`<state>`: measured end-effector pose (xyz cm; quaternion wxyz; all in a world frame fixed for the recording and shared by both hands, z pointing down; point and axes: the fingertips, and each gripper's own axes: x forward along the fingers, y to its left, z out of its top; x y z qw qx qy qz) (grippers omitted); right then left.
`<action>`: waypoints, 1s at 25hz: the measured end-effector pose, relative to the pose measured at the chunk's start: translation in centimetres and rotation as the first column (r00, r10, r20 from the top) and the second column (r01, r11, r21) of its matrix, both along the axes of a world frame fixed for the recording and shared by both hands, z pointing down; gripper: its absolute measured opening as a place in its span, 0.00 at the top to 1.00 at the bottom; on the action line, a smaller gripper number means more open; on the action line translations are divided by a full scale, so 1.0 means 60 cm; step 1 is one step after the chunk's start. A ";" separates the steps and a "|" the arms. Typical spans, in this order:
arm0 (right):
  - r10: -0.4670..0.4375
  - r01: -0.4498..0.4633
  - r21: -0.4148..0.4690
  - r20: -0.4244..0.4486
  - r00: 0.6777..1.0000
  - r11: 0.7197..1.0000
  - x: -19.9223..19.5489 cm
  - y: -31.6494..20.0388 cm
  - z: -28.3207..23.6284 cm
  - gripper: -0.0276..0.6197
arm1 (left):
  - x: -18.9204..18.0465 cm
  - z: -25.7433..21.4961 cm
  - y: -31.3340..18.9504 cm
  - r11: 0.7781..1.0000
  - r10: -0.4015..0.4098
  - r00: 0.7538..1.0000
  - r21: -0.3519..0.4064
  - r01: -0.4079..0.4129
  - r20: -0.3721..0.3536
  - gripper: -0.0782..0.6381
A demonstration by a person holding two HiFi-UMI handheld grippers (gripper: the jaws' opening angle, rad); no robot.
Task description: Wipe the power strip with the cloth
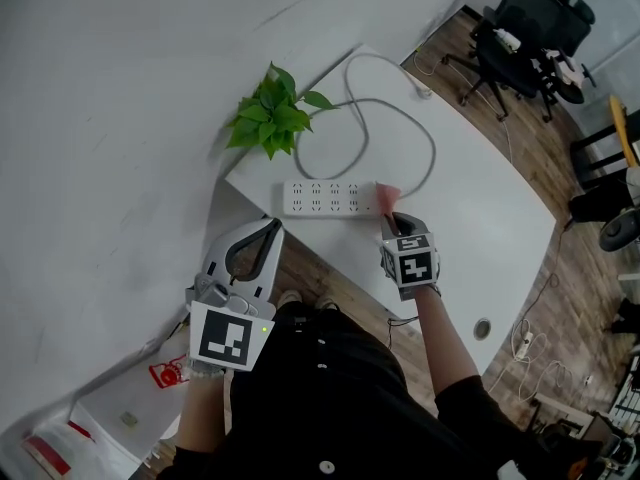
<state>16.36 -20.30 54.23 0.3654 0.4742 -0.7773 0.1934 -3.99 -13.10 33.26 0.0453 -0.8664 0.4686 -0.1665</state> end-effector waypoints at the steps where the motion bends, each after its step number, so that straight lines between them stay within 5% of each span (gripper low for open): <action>1: -0.005 0.005 -0.008 -0.004 1.000 1.000 -0.003 0.000 0.007 0.88 | -0.003 0.001 0.001 1.000 -0.005 1.000 -0.002 0.005 0.002 0.87; 25: -0.151 0.149 -0.045 -0.034 0.988 0.988 -0.088 -0.002 0.041 0.88 | -0.058 0.005 0.031 0.994 -0.107 0.994 -0.007 0.107 -0.002 0.87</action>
